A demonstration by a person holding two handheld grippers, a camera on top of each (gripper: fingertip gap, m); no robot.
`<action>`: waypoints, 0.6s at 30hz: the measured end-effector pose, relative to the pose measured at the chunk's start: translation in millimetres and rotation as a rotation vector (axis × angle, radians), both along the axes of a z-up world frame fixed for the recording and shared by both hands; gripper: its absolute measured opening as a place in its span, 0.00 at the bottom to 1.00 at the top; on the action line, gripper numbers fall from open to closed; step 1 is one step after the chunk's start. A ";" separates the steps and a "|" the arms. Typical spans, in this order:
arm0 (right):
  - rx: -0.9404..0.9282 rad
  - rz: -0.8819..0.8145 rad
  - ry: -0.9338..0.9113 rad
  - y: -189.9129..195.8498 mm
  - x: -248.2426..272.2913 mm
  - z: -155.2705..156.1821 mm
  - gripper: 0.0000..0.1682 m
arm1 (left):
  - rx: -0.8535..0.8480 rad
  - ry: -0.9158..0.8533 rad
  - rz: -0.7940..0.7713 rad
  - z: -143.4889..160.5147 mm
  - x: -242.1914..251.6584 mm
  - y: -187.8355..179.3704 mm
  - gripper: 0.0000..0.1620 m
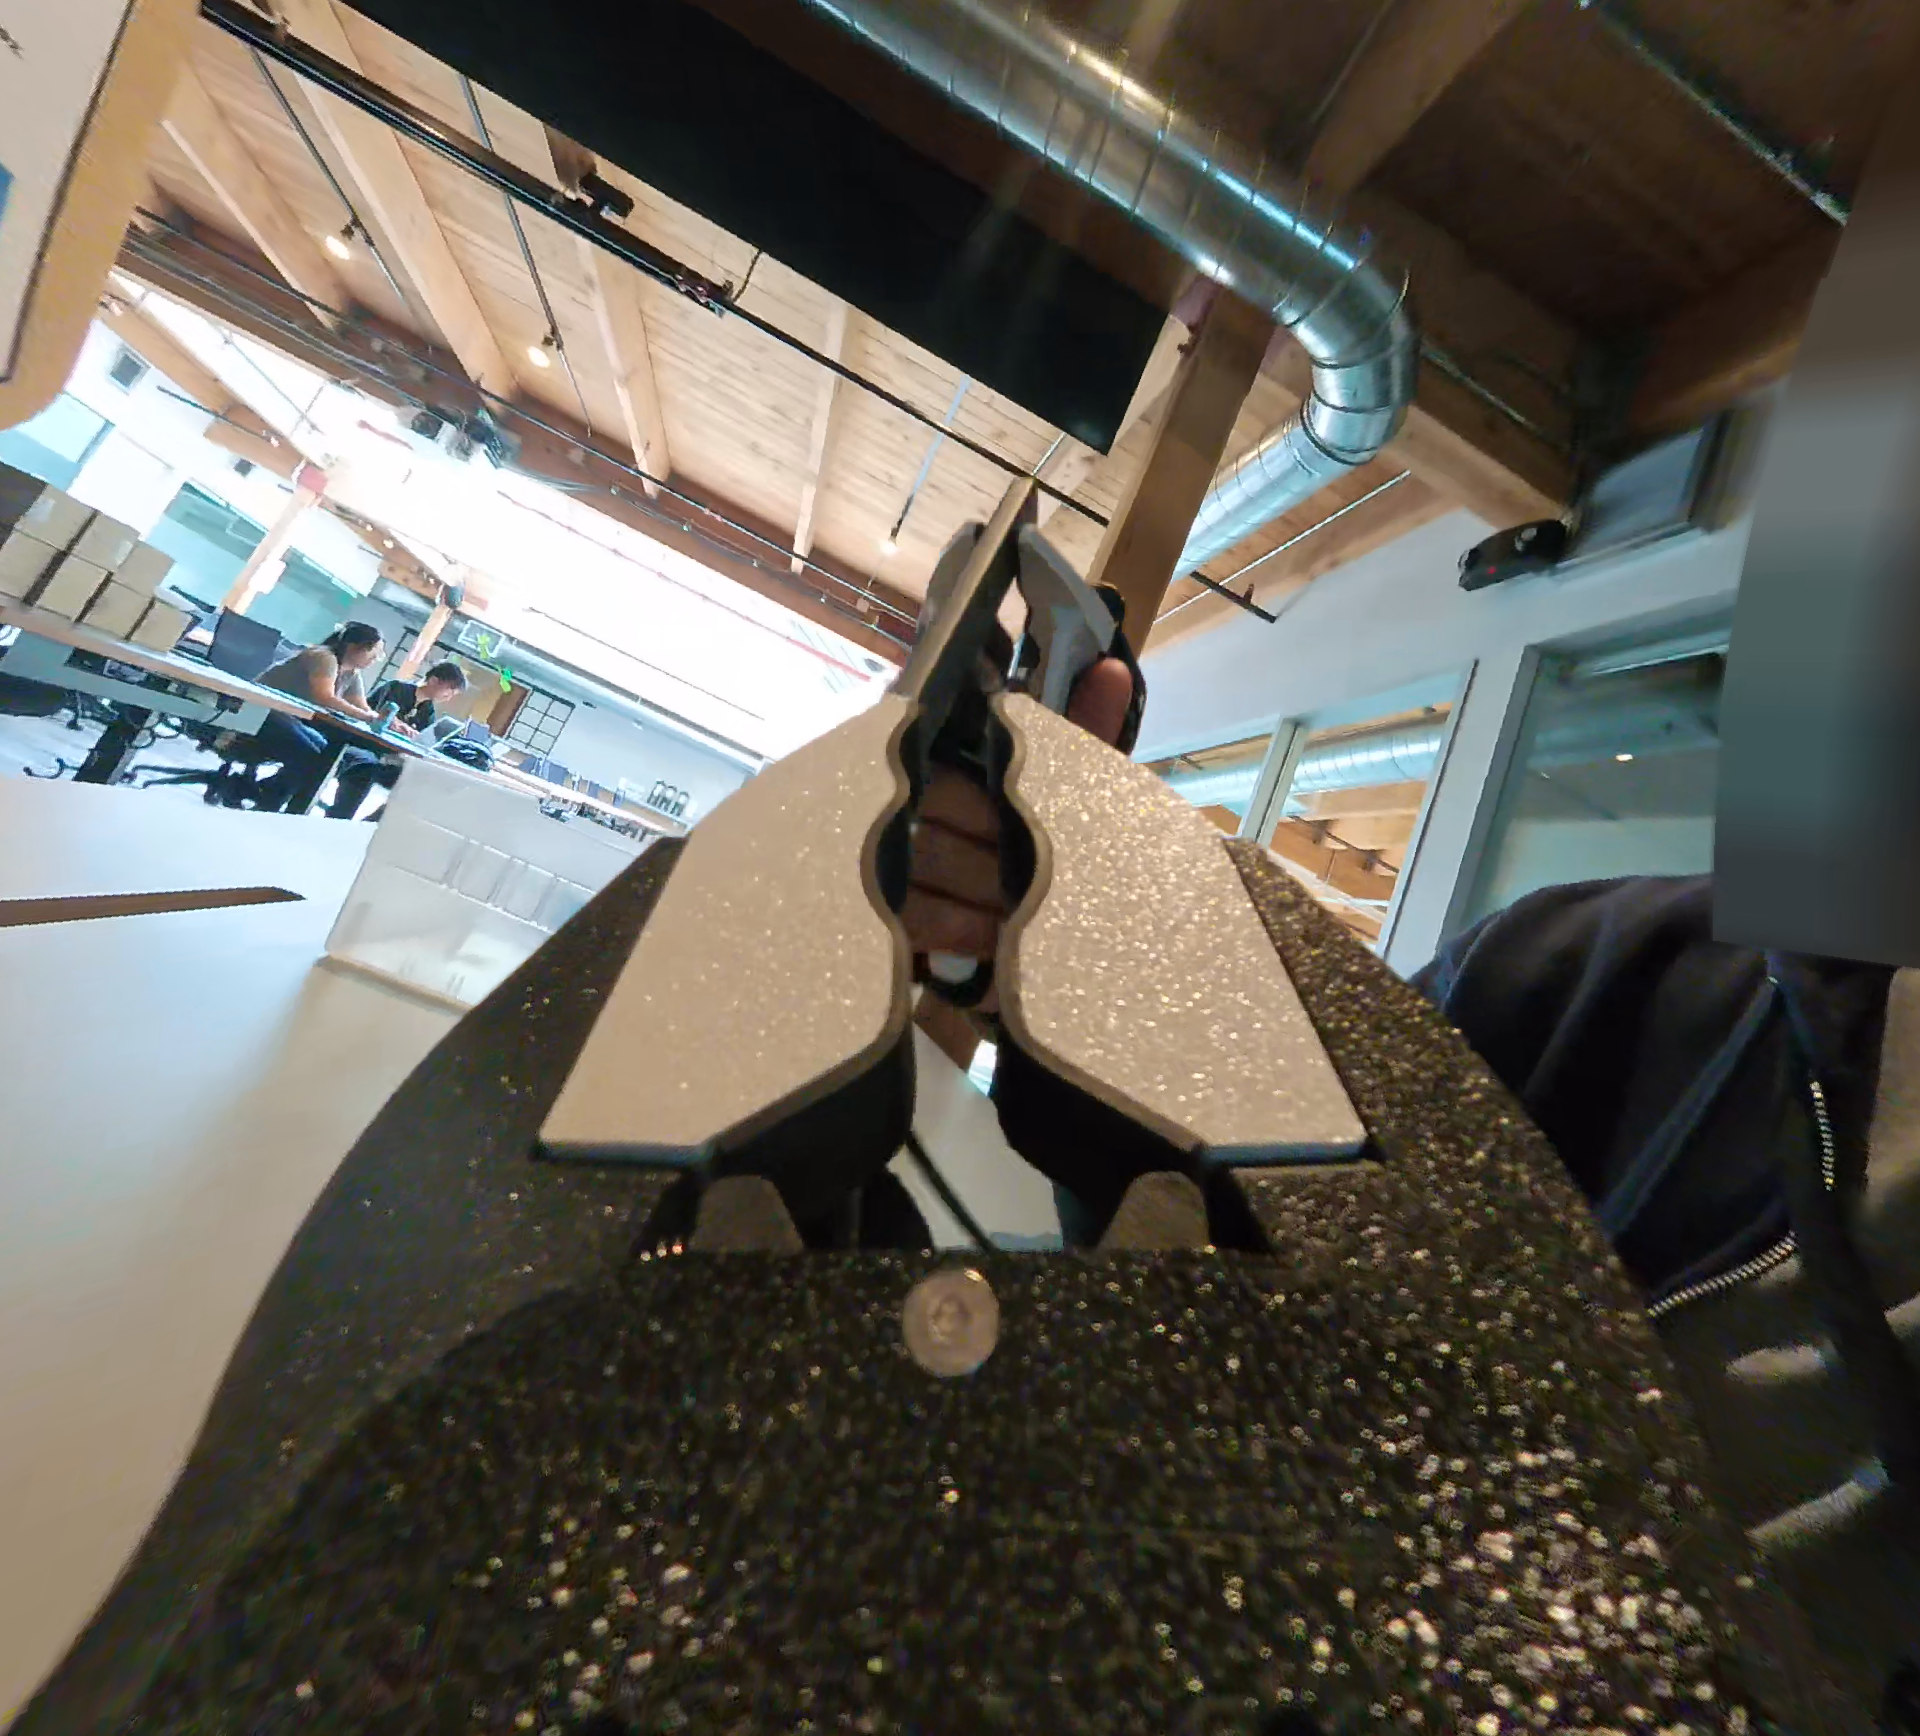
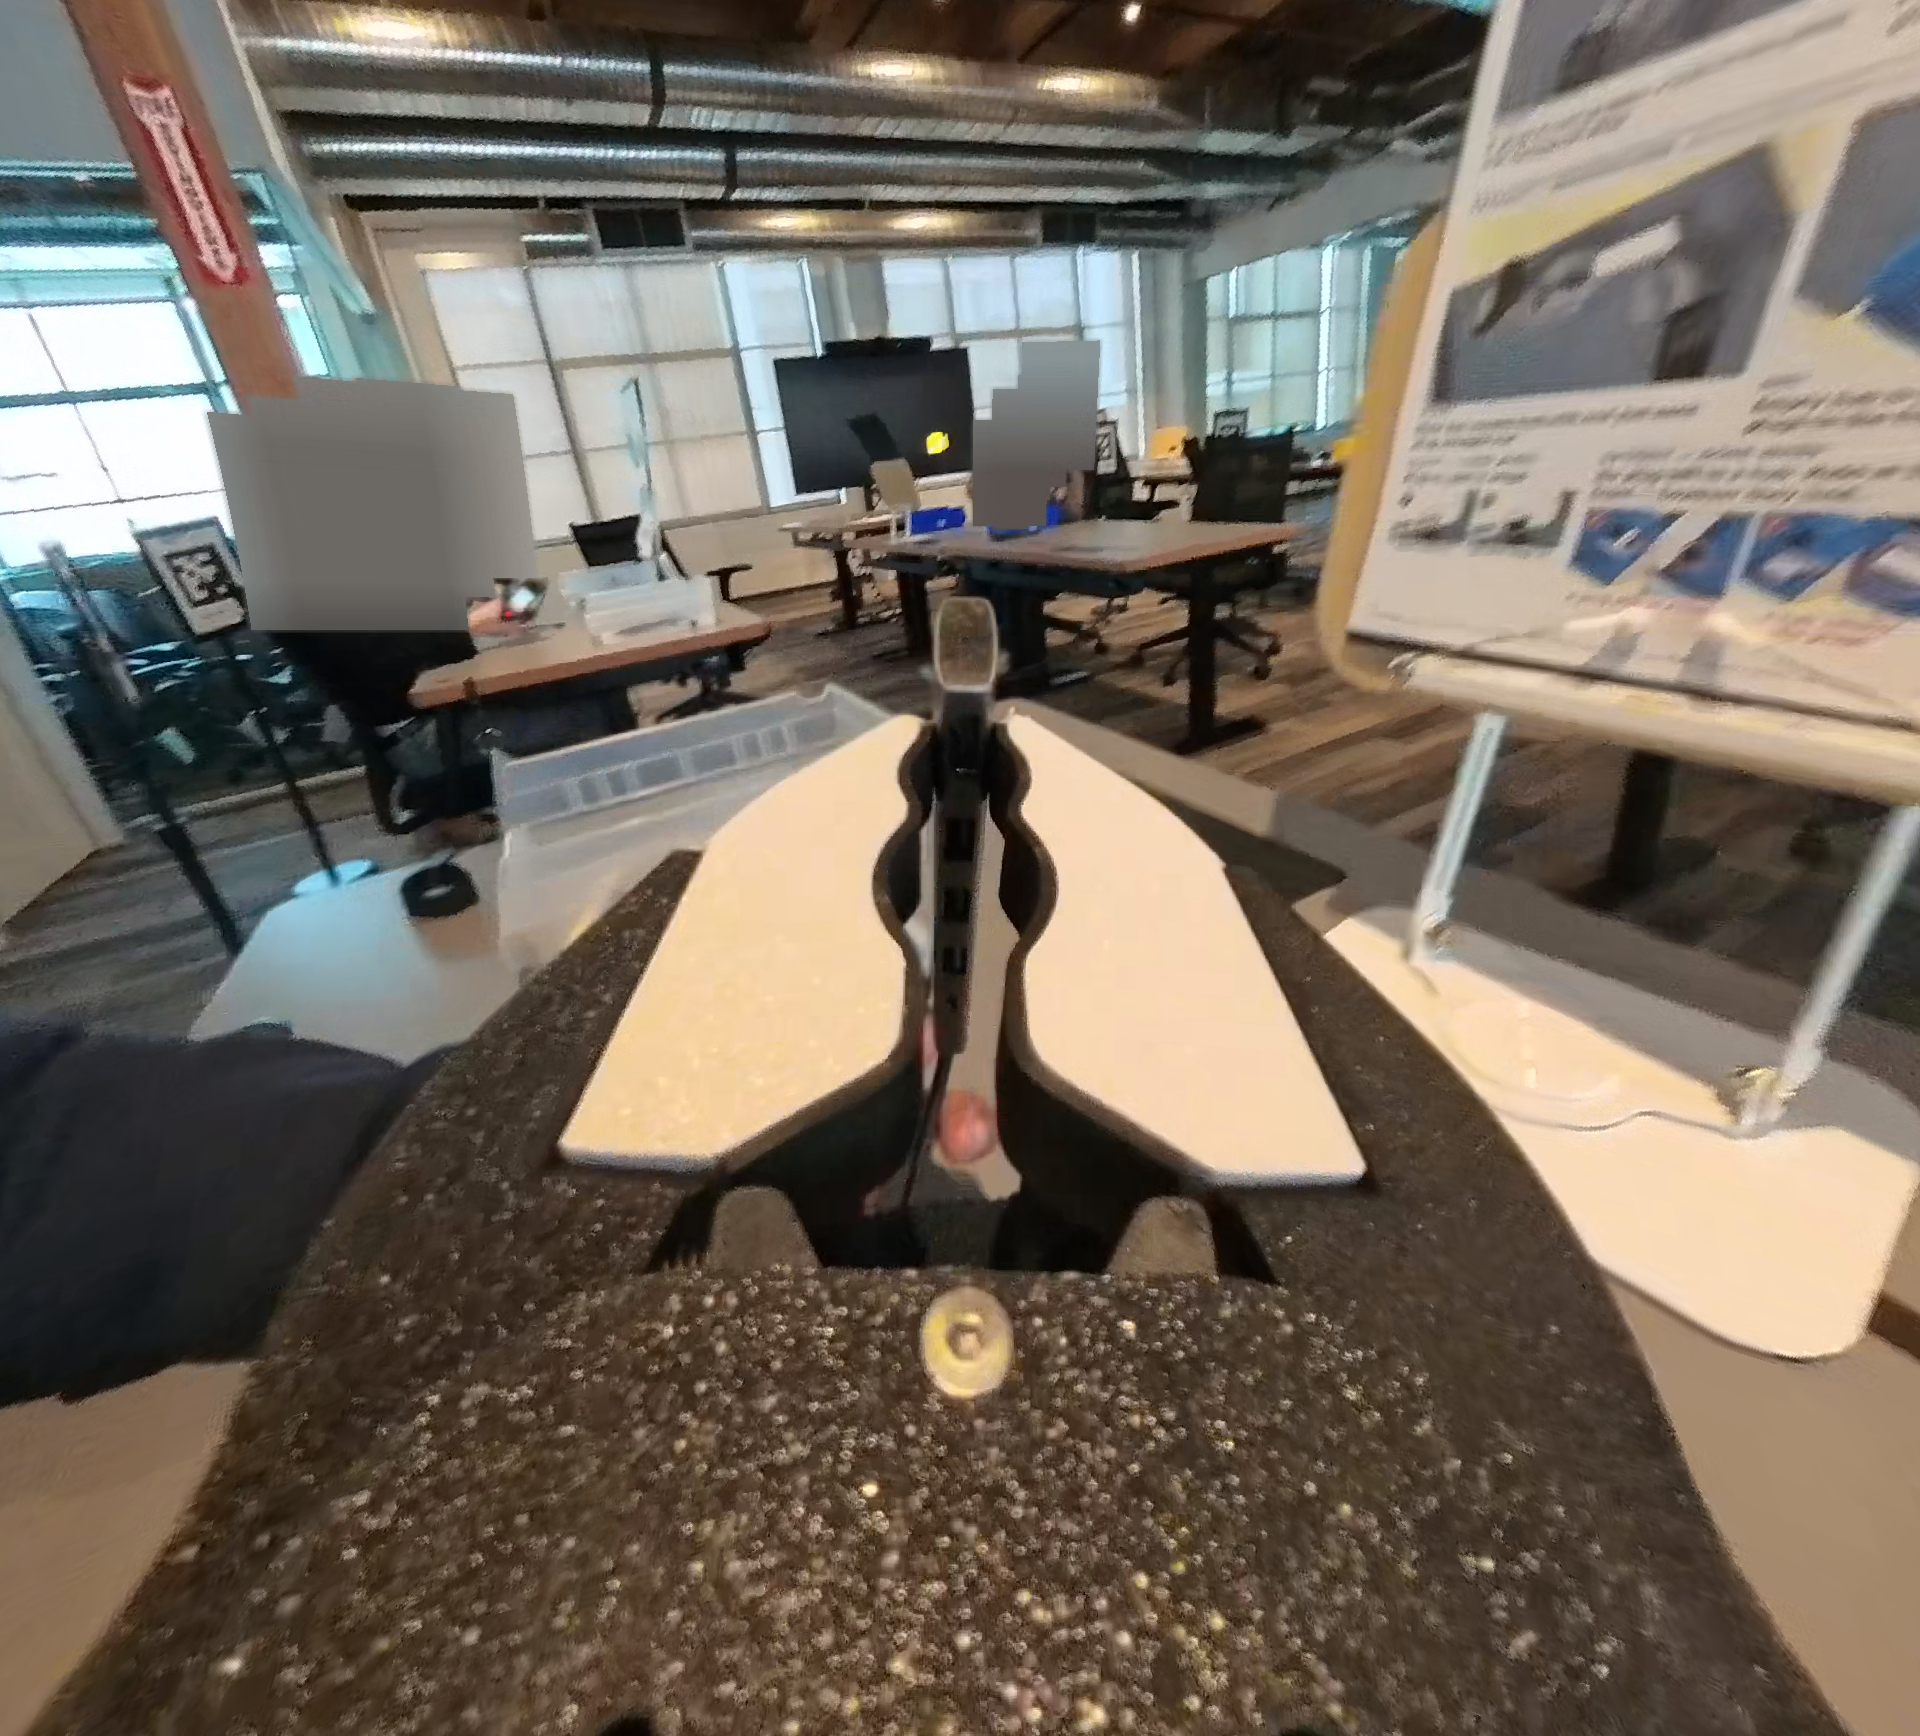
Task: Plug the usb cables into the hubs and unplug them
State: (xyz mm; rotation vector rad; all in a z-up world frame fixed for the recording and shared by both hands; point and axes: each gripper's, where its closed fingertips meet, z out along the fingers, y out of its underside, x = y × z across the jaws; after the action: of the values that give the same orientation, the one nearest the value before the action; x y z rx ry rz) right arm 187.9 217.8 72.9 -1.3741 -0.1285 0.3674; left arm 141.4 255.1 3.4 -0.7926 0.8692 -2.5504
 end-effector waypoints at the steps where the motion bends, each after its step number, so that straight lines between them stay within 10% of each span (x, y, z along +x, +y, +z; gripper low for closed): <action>1: 0.027 -0.027 -0.008 -6.9 7.5 12.4 0.06 | 0.000 0.003 -0.001 -0.4 0.5 -0.1 0.06; 10: 0.128 -0.390 -0.360 -87.5 106.6 140.1 0.06 | 0.003 0.010 0.006 -1.3 1.0 -0.2 0.04; 18: -0.257 -0.615 -0.920 -97.0 233.6 108.0 0.05 | 0.032 0.017 0.009 -2.3 2.1 -5.0 0.03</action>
State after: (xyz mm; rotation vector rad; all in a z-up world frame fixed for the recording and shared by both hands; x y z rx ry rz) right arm 421.5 120.8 180.9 -1.6662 -0.4082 -0.8057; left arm 143.4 250.0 1.1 -0.8082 0.9071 -2.5193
